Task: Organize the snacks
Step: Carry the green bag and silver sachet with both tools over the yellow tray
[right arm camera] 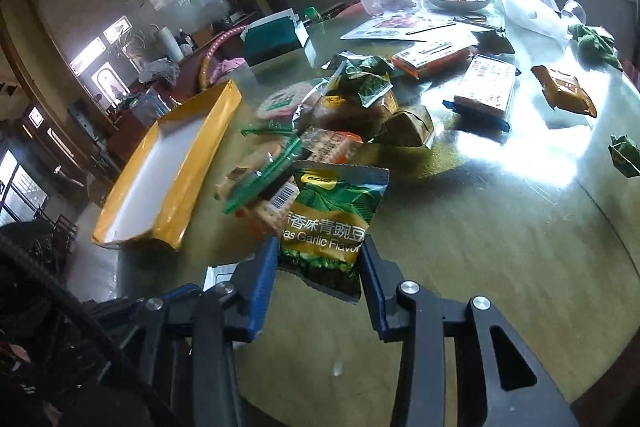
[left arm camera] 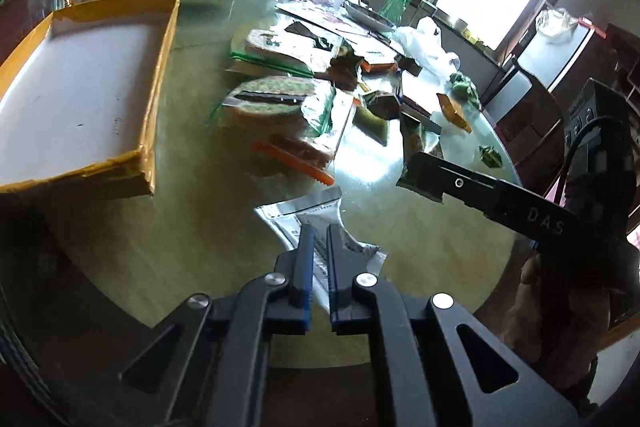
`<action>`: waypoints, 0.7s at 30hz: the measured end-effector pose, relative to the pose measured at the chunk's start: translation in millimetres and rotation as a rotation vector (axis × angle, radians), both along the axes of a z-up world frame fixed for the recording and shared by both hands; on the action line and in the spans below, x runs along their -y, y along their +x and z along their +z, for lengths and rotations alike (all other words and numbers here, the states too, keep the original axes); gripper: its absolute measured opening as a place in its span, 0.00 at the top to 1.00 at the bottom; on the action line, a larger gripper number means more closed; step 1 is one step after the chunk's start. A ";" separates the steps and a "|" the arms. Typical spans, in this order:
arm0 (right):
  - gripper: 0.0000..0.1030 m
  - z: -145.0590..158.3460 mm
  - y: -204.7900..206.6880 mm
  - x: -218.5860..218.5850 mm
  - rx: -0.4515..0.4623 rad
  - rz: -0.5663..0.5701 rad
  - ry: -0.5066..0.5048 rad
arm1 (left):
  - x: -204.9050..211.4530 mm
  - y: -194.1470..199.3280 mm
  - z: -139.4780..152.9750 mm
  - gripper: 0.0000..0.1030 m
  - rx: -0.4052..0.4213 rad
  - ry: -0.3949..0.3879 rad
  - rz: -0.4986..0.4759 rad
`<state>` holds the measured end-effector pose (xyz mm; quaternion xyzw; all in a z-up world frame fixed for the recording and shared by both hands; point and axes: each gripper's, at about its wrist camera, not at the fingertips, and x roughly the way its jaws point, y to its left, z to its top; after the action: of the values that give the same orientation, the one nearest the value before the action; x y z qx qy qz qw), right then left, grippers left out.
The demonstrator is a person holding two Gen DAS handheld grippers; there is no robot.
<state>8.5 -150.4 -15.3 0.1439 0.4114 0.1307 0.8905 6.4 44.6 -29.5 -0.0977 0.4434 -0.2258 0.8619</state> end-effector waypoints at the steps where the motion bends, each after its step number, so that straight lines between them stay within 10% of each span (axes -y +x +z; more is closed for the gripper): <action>1: 0.61 2.6 -0.1 -2.7 0.008 0.008 0.003 | -1.6 0.0 1.0 0.94 0.004 -0.002 0.001; 4: 0.61 9.8 -1.7 -8.8 0.022 0.022 -0.004 | -6.4 2.4 2.6 0.88 -0.029 -0.078 -0.007; 6: 0.61 12.0 -1.9 -11.4 0.026 0.027 -0.011 | -1.9 0.7 6.7 0.25 -0.033 -0.061 0.005; 8: 0.61 9.8 -2.4 -10.5 0.027 0.020 -0.023 | 7.3 -1.3 10.4 0.10 -0.003 -0.041 0.000; 13: 0.61 4.5 -4.5 3.5 0.015 -0.014 -0.001 | 23.2 9.4 1.0 0.16 -0.056 0.026 0.061; 18: 0.61 4.0 -11.7 14.7 0.021 -0.032 -0.006 | 28.2 21.7 -15.3 0.65 -0.098 0.086 0.123; 21: 0.61 3.9 -13.5 18.0 0.023 -0.034 -0.004 | 35.1 20.1 -16.5 0.65 -0.067 0.147 0.100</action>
<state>-5.0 -168.4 -11.4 0.1476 0.3988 0.1165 0.8976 26.6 9.5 -46.0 -0.0640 0.4821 -0.1459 0.8615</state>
